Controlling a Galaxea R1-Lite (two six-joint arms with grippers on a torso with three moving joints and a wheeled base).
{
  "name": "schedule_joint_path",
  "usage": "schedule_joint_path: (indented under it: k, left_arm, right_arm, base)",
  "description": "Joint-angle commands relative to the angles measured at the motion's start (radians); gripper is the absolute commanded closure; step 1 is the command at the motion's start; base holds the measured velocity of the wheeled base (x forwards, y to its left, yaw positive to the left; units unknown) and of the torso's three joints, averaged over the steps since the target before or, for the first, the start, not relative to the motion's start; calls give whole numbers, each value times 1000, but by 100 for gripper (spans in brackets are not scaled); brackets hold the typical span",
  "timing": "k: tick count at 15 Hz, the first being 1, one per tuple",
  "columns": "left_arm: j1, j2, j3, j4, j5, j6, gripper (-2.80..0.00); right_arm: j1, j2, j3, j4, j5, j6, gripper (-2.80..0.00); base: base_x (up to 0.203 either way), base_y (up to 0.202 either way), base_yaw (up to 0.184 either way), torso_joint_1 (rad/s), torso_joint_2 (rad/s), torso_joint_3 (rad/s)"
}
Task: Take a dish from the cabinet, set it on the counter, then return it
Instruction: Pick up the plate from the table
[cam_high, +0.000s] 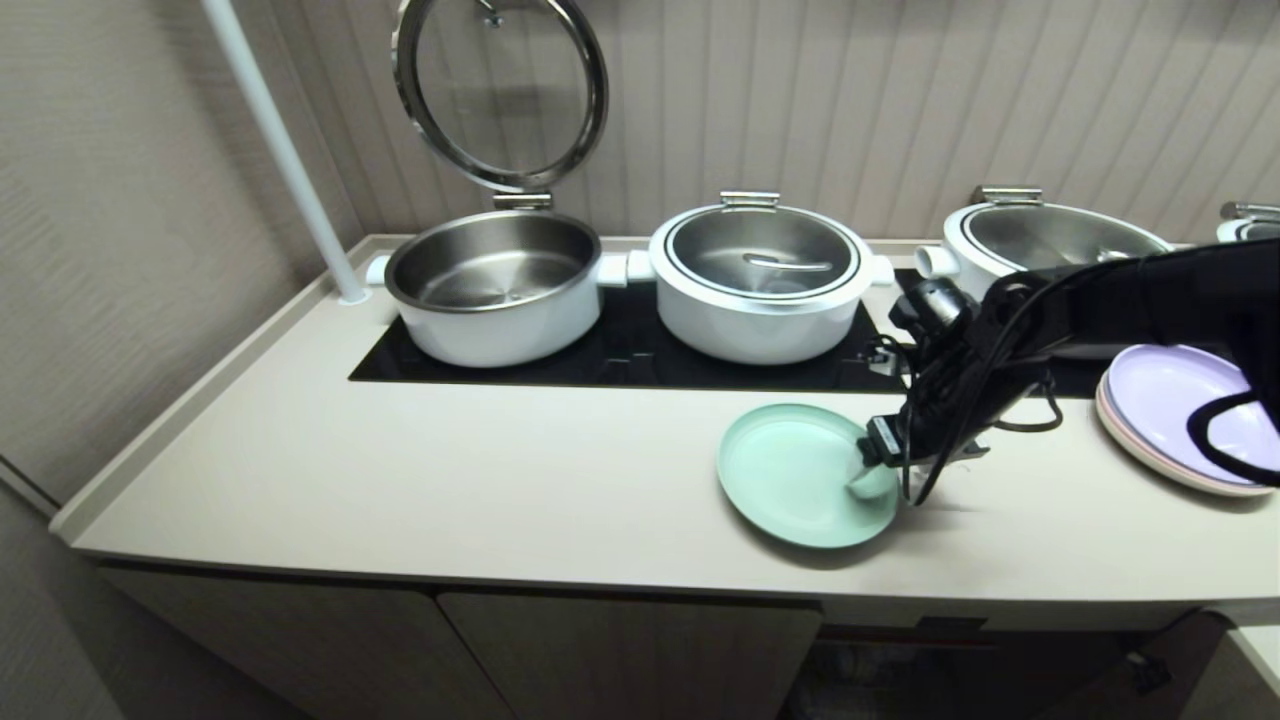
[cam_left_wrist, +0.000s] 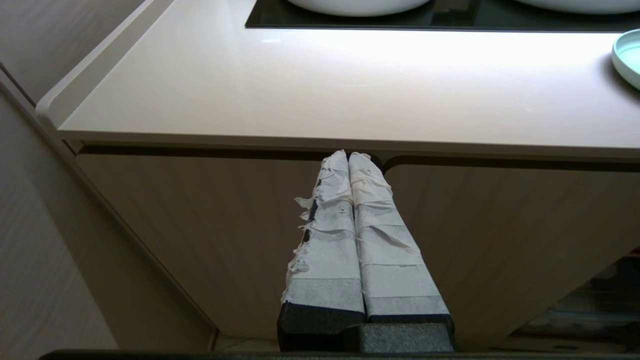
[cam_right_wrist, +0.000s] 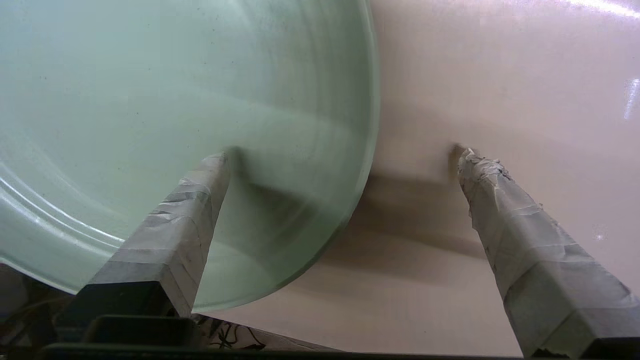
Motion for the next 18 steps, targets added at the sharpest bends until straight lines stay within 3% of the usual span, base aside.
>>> schedule_joint_path:
  k: [1, 9, 10, 18]
  left_arm:
    - [0, 0, 0, 0, 1, -1, 0]
    - [0, 0, 0, 0, 1, -1, 0]
    - [0, 0, 0, 0, -1, -1, 0]
    - [0, 0, 0, 0, -1, -1, 0]
  right_arm:
    - [2, 4, -4, 3, 0, 3, -280]
    - [3, 3, -5, -1, -2, 2, -280]
    - [4, 3, -5, -1, -2, 2, 0]
    - [11, 14, -53, 3, -6, 8, 0]
  base:
    - [0, 0, 0, 0, 0, 0]
    - [0, 0, 0, 0, 0, 0]
    - [0, 0, 0, 0, 0, 0]
    - [0, 0, 0, 0, 0, 0]
